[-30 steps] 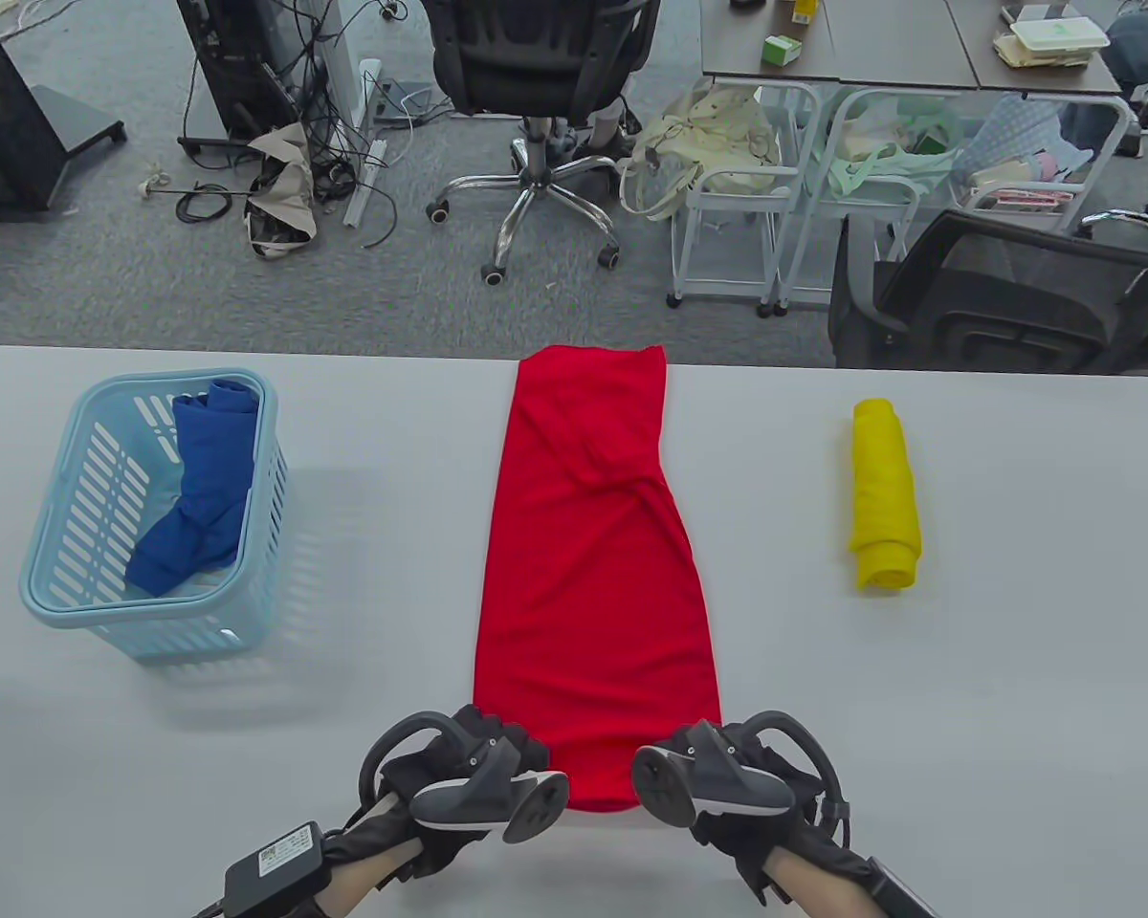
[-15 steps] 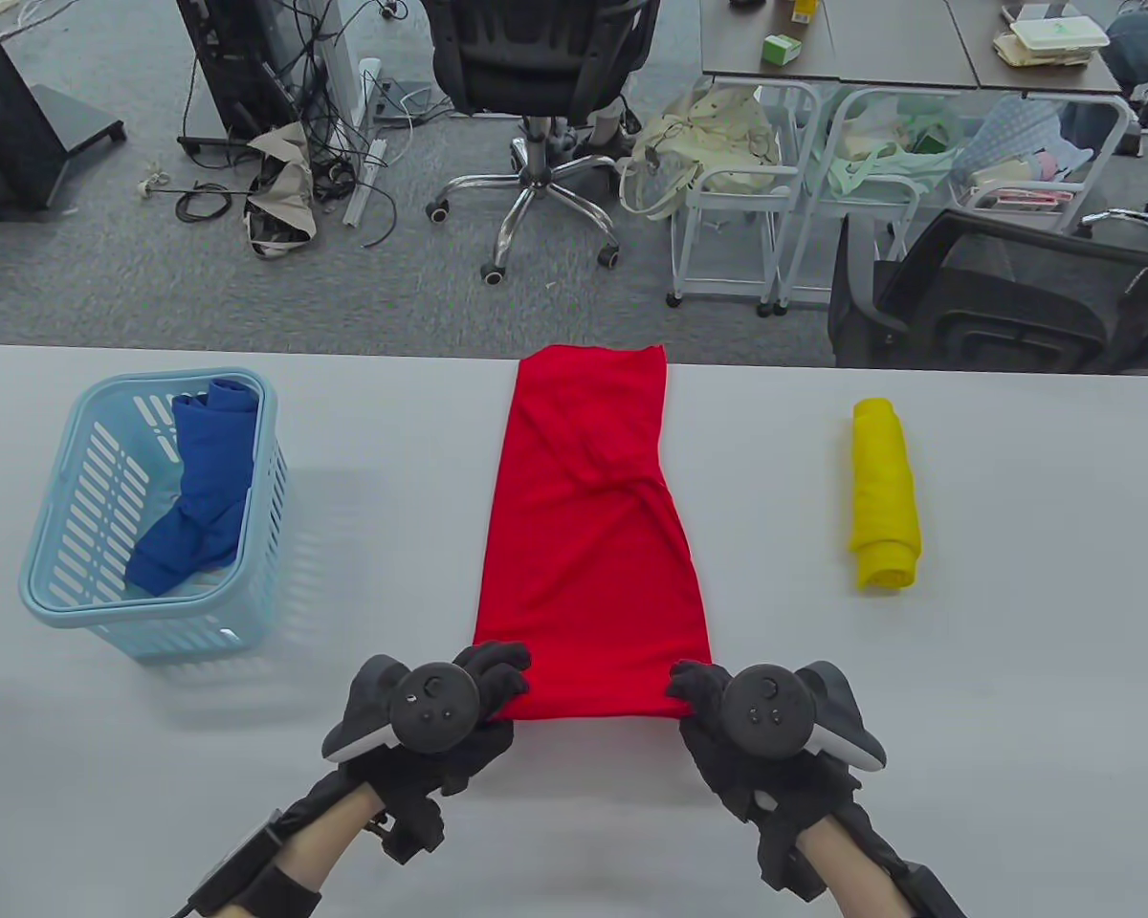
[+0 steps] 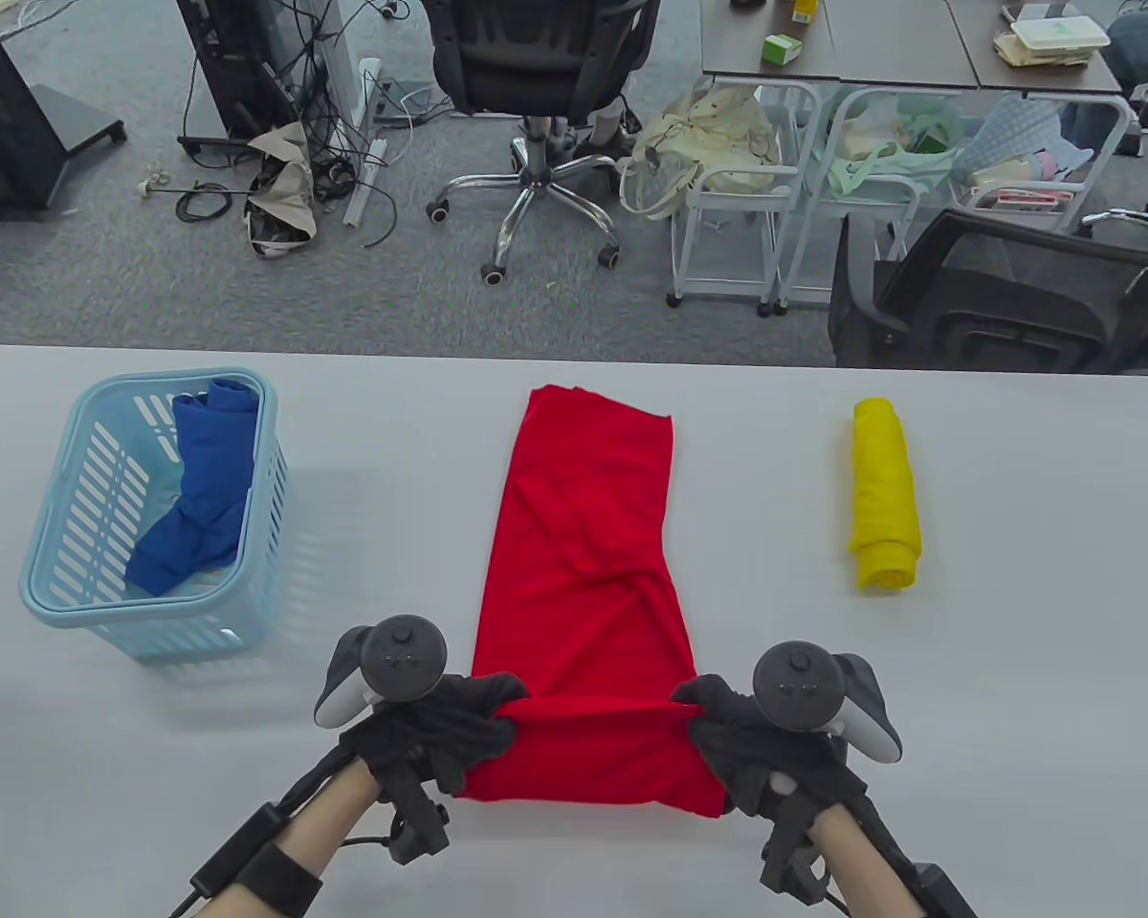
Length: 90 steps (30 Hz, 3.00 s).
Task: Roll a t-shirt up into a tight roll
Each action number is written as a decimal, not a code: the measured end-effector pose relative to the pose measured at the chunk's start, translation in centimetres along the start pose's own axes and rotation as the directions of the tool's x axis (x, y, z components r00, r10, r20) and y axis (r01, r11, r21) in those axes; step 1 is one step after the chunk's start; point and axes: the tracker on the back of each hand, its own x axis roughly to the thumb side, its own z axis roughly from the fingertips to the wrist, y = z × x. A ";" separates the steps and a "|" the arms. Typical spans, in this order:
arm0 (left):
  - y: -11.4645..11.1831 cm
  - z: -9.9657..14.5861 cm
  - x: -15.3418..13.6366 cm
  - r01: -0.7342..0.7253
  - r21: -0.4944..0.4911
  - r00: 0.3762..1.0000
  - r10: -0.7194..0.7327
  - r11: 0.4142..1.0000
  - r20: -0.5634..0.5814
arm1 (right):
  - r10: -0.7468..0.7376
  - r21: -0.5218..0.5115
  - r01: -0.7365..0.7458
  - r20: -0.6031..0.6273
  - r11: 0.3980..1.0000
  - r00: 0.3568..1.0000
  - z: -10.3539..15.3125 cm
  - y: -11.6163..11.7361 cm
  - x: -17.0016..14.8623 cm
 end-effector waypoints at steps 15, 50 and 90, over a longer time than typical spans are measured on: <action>4.1 -1.4 4.5 0.807 0.162 0.575 -0.692 0.569 -0.436 | 0.486 -0.028 -0.511 -0.272 0.859 0.831 -5.1 -4.9 2.9; 2.4 -8.2 -2.4 0.751 -0.394 0.349 -0.824 0.531 -0.446 | 0.717 0.307 -0.648 -0.337 0.697 0.610 -12.4 -0.5 -0.7; -4.4 0.3 0.3 0.967 0.011 0.246 -0.928 0.253 -0.279 | 0.764 0.117 -0.758 -0.183 0.642 0.619 -2.9 4.0 0.8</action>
